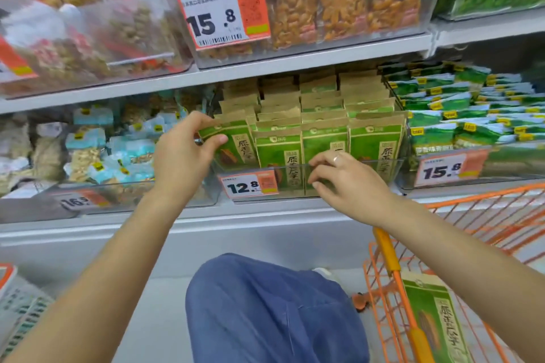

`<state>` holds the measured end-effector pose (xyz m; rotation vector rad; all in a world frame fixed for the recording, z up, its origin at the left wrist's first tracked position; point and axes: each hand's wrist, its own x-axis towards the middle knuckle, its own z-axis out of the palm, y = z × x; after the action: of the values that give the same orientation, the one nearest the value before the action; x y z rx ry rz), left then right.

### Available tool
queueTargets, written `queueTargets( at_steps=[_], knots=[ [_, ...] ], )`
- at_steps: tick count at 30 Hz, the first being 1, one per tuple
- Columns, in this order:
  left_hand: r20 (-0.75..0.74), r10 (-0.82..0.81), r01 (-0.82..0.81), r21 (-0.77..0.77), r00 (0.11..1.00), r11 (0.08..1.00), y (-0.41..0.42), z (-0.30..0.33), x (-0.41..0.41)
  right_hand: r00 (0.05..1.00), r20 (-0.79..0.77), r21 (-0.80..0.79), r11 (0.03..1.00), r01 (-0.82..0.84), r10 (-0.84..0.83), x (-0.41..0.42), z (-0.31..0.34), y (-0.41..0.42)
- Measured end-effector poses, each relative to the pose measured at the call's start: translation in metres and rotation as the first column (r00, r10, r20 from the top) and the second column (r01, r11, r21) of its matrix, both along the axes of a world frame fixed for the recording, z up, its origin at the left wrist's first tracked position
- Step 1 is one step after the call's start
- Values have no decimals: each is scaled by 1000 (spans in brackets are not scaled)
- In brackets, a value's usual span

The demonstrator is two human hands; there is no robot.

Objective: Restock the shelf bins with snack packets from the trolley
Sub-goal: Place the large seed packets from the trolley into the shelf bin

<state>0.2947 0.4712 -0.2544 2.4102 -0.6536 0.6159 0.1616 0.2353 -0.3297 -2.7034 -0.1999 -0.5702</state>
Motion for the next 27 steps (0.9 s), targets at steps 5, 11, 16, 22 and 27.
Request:
queueTargets(
  at_steps=[5, 11, 16, 22, 27],
  knots=[
    [41, -74, 53, 367, 996, 929, -5, -22, 26, 999, 38, -52, 999, -14, 16, -1, -2, 0],
    [-75, -126, 143, 688, 989, 711, -33, -1, 39, 999, 45, -62, 998, -20, 22, 0, -3, 1],
    [11, -132, 84, 716, 991, 693, -41, -8, 45, 999, 40, -66, 998, -23, 26, -3, -3, 2],
    [171, -229, 43, 707, 958, 706, -32, -19, 49, 999, 34, -82, 997, -3, 6, -3, -4, 3],
    [117, -171, 42, 697, 978, 716, -36, -20, 45, 999, 49, -87, 996, -12, 16, -3, -4, 3]
  ],
)
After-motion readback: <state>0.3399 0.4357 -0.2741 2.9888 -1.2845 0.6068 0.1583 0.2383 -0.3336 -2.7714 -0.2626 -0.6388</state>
